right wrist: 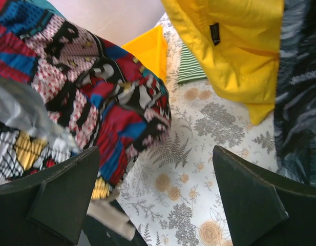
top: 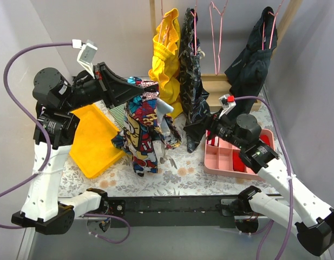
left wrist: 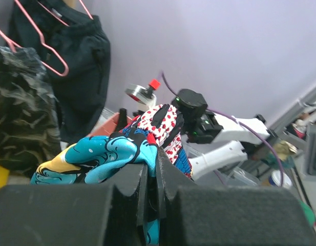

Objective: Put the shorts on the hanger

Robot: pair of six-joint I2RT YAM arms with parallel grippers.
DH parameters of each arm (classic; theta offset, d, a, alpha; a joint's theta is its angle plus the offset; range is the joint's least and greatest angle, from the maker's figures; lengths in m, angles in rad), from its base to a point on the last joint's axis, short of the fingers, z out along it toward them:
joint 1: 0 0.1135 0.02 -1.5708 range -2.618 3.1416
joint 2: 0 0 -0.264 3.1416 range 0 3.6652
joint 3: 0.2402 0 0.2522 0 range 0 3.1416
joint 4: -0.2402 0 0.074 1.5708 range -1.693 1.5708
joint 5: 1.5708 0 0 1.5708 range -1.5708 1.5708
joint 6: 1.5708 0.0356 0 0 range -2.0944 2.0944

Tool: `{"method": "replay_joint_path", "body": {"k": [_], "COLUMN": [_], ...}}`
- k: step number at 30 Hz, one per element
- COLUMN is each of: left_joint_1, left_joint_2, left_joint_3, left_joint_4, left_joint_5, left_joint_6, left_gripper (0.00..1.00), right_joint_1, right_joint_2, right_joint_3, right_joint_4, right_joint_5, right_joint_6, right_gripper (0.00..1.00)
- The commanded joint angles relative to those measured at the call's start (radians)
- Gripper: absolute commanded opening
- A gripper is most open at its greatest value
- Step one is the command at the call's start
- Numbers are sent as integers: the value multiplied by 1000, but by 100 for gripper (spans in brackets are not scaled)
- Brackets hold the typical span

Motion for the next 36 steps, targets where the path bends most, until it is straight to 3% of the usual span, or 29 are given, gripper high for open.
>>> {"method": "replay_joint_path", "body": {"k": [1, 9, 15, 23, 27, 29, 34, 36], "left_joint_1": [-27, -61, -72, -78, -83, -86, -95, -95], "left_joint_2": [12, 37, 31, 26, 28, 32, 43, 44], "left_joint_3": [-17, -60, -57, -69, -71, -71, -80, -89], "left_joint_4": [99, 113, 114, 134, 150, 157, 170, 176], "left_joint_5": [71, 84, 96, 125, 136, 140, 145, 145], "left_joint_6": [-60, -73, -81, -95, -107, -115, -123, -127], "left_gripper": [0, 0, 0, 0, 0, 0, 0, 0], "right_joint_1": [52, 268, 281, 281, 281, 282, 281, 282], "right_joint_2": [27, 99, 107, 124, 151, 171, 190, 172], "right_joint_3": [3, 37, -12, 0, 6, 11, 4, 20], "right_joint_4": [111, 114, 165, 185, 200, 200, 212, 154], "right_joint_5": [-6, 195, 304, 453, 449, 427, 383, 401], "right_joint_6": [-14, -71, -60, -98, -108, -108, -106, -114], "right_gripper": [99, 98, 92, 62, 56, 48, 47, 31]}}
